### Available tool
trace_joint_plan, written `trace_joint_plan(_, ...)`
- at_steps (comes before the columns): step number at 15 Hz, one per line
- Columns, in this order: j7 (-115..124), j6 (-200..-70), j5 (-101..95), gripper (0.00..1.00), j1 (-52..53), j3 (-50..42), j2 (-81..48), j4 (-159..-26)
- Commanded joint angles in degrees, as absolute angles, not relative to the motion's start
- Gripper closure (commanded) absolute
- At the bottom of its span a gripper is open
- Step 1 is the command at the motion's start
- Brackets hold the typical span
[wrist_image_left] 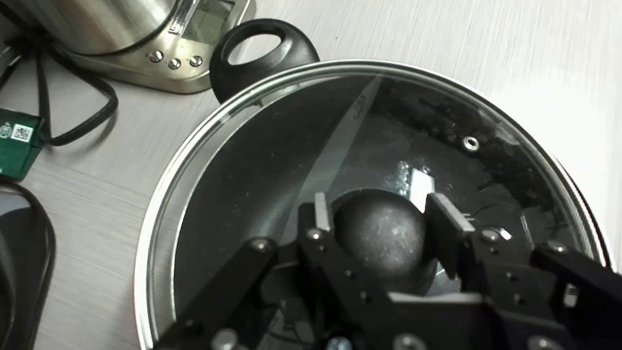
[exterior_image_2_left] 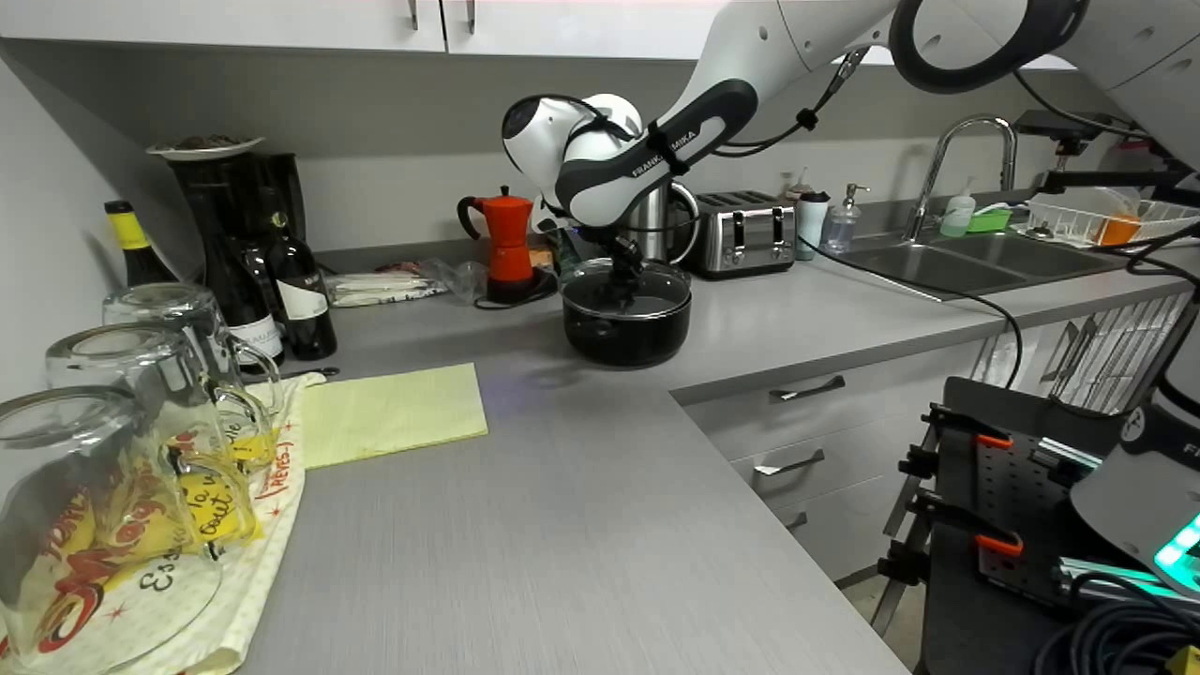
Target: Put the lid on the pot
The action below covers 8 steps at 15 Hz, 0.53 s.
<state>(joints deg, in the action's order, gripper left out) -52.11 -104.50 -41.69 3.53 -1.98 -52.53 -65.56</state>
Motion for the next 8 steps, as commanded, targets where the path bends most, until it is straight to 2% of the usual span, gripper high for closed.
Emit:
trace_joint_plan(1,-54.51,-102.97,-41.05,0.75,3.57,-1.66,-51.05,-65.88)
trace_joint_plan(8,-55.79,-104.14,-40.02,0.75,2.86,-1.03,-49.37,-68.34)
